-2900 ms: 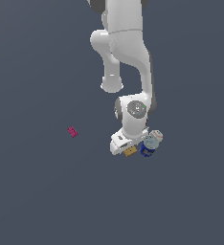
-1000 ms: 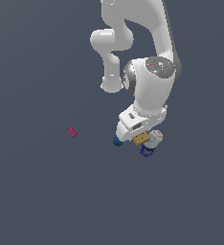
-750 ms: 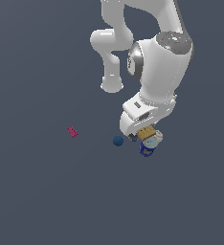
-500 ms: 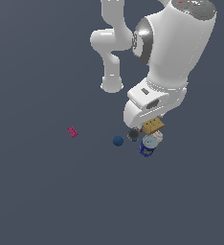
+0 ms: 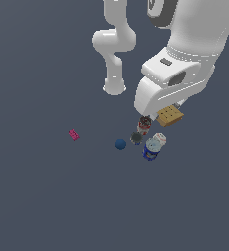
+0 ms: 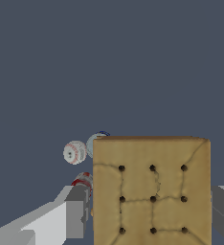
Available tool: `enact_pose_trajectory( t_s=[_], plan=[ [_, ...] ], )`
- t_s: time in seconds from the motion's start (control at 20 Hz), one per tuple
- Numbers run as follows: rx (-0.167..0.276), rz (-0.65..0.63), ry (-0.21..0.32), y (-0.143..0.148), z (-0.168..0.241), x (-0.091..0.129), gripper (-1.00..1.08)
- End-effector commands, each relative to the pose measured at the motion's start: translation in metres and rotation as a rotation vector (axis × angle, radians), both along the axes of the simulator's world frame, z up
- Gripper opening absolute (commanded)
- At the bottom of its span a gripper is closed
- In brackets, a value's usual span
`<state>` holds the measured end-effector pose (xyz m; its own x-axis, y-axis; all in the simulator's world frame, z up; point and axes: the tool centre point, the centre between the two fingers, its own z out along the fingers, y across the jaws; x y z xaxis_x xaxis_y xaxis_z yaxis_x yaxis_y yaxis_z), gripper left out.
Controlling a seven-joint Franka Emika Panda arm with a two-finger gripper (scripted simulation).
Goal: Pick up a designated object from a clutter of objects.
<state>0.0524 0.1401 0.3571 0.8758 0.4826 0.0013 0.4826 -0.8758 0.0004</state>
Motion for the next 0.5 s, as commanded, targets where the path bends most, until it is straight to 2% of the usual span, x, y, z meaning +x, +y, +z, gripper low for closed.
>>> enact_pose_trajectory(
  t_s=[0.0,0.45],
  plan=[
    [0.0,0.0,0.001,0.002,0.012,0.002,-1.0],
    [0.0,0.0,0.001,0.005,0.028,0.006,-1.0]
  ],
)
